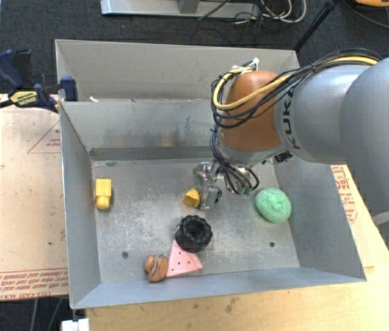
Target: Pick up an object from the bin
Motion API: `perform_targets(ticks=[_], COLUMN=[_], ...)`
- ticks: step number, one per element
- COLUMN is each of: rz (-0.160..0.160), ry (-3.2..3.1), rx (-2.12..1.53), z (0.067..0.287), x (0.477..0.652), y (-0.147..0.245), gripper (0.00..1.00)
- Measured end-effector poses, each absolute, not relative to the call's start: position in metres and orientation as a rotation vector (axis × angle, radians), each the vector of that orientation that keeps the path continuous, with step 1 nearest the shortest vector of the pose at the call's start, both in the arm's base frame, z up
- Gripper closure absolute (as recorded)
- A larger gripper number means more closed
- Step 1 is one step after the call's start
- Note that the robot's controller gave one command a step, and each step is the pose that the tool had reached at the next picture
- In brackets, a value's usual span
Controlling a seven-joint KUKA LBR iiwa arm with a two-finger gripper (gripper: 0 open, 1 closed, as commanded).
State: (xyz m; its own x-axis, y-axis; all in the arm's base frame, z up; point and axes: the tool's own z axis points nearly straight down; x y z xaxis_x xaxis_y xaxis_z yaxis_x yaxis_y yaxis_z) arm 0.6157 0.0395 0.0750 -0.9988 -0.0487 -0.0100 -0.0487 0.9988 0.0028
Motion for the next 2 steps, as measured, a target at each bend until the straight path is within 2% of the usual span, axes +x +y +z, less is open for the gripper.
perform_targets(ticks=[1, 2], rz=[0.004, 0.003], ry=[3.136, 3.14], rx=[-0.076, -0.077], z=[0.08, 0.096], x=[0.614, 0.614], y=[0.04, 0.04], gripper=[1.0, 1.0])
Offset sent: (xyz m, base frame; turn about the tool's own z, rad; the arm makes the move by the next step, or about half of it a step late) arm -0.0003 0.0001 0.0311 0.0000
